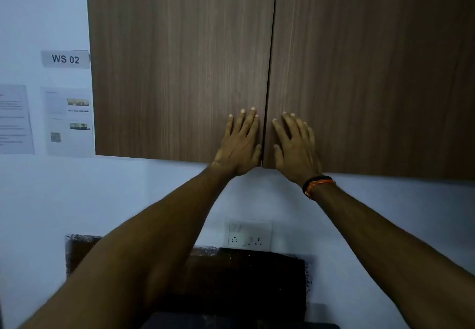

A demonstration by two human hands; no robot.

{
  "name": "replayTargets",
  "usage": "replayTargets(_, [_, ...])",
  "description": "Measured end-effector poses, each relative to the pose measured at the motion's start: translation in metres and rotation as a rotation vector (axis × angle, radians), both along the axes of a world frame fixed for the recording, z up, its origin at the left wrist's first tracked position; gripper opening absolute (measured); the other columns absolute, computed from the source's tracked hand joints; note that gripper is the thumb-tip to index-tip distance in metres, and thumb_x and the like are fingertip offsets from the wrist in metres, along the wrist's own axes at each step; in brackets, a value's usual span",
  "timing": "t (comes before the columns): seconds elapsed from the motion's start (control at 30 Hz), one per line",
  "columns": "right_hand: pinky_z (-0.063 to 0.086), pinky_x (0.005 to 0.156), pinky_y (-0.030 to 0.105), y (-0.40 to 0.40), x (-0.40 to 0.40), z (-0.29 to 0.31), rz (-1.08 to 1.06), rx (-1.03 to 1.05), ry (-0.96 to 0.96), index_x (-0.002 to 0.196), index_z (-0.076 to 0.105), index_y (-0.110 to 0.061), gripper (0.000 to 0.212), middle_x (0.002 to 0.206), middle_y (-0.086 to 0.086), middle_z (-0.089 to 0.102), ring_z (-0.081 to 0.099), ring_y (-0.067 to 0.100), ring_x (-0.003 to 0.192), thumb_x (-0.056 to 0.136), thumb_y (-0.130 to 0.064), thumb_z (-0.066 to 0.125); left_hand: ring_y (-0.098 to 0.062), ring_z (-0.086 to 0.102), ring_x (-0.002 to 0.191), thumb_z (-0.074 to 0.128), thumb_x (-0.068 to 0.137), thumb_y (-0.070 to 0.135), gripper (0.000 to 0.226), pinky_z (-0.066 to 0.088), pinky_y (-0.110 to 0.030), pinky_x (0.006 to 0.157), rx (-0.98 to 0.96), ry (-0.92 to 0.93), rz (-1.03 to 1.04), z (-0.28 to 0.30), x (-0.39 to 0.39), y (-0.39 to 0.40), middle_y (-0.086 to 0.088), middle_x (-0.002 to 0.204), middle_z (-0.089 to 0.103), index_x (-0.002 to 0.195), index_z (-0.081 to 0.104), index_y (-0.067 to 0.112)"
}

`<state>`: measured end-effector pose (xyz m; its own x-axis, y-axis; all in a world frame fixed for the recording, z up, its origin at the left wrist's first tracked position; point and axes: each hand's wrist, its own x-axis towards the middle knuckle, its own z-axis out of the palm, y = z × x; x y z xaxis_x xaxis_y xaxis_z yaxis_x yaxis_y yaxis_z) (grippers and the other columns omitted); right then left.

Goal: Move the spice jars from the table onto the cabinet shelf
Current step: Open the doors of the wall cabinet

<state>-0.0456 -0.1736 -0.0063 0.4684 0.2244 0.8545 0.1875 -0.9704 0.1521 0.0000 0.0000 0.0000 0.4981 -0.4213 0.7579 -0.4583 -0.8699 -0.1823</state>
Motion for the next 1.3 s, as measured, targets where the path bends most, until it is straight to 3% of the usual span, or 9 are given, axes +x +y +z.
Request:
replayTargets(0.13, [0.021,0.12,0.055,-0.002,-0.002,0.001,-0.006,0.012,-0.031,0.15,0.04,-0.009,0.066,0.158,0.018,0.033,0.026,0.036,0.148,0.089,-0.019,0.061,-0.034,-0.007,0.155,0.031,0.09,0.067,0.098,-0.001,-0.056,0.124,0.067,-0.055,-0.024,-0.004,0.005,0.007,-0.017,0.168,-0.006,0.159,0.003,0.003])
replayTargets(0.23, [0.023,0.119,0.055,-0.001,0.001,0.004,0.014,-0.004,-0.028,0.149,0.041,-0.008,0.065,0.157,0.018,0.035,0.028,0.036,0.147,0.088,-0.017,0.06,-0.036,-0.012,0.154,0.052,0.075,0.084,0.129,-0.002,-0.06,0.123,0.181,-0.037,0.088,-0.011,0.013,0.011,-0.016,0.167,-0.013,0.159,-0.006,0.004])
replayTargets(0.3, [0.024,0.119,0.055,0.001,0.001,0.007,0.023,-0.005,-0.031,0.15,0.04,-0.009,0.065,0.157,0.018,0.034,0.027,0.036,0.148,0.089,-0.017,0.059,-0.037,-0.016,0.153,0.068,0.068,0.078,0.14,-0.003,-0.062,0.122,0.194,-0.038,0.182,-0.013,0.017,0.012,-0.016,0.166,-0.017,0.158,-0.013,0.006])
replayTargets(0.43, [0.023,0.119,0.055,0.008,0.003,0.008,0.052,-0.041,-0.026,0.15,0.042,-0.009,0.063,0.157,0.018,0.034,0.027,0.036,0.148,0.089,-0.018,0.058,-0.041,-0.013,0.153,0.079,0.069,0.058,0.139,-0.003,-0.066,0.12,0.191,-0.093,0.297,-0.007,0.016,0.015,-0.019,0.166,-0.016,0.157,-0.014,0.005])
replayTargets(0.7, [0.029,0.116,0.055,0.015,0.002,0.019,0.134,0.008,-0.07,0.148,0.044,-0.006,0.06,0.155,0.02,0.038,0.031,0.036,0.147,0.091,-0.015,0.058,-0.041,-0.009,0.153,0.08,0.064,0.06,0.143,0.001,-0.069,0.118,0.25,-0.128,0.332,-0.004,-0.002,0.022,-0.022,0.166,-0.013,0.156,-0.012,0.001])
replayTargets(0.87, [0.027,0.121,0.047,0.033,-0.001,0.045,0.223,0.073,-0.089,0.153,0.034,-0.004,0.058,0.159,0.019,0.031,0.029,0.033,0.148,0.097,-0.013,0.049,-0.04,-0.006,0.154,0.079,0.059,0.065,0.145,0.003,-0.07,0.118,0.26,-0.182,0.33,-0.003,-0.02,0.027,-0.023,0.166,-0.008,0.157,-0.007,-0.001])
replayTargets(1.03, [0.039,0.106,0.029,0.064,-0.008,0.074,0.395,0.412,-0.041,0.157,0.02,-0.006,0.059,0.158,0.017,0.033,0.045,0.028,0.137,0.104,-0.015,0.043,-0.04,-0.004,0.154,0.082,0.056,0.061,0.145,0.005,-0.072,0.116,0.26,-0.197,0.295,-0.003,-0.041,0.034,-0.023,0.166,-0.006,0.159,-0.003,0.005])
replayTargets(1.13, [0.035,0.097,0.022,0.079,-0.015,0.084,0.439,0.642,-0.069,0.154,0.031,-0.008,0.052,0.15,0.014,0.046,0.051,0.025,0.13,0.105,-0.022,0.043,-0.039,-0.007,0.154,0.081,0.061,0.058,0.138,0.005,-0.075,0.114,0.228,-0.099,0.197,-0.003,-0.054,0.037,-0.02,0.166,-0.012,0.16,-0.005,0.015])
replayTargets(1.3, [0.041,0.097,0.024,0.09,-0.035,0.082,0.524,0.747,-0.173,0.144,0.049,-0.009,0.046,0.137,0.009,0.058,0.057,0.021,0.121,0.102,-0.028,0.052,-0.03,-0.005,0.156,0.051,0.071,0.085,0.128,0.01,-0.07,0.117,-0.059,-0.051,0.0,-0.004,-0.083,0.035,-0.013,0.169,-0.009,0.16,0.001,0.009])
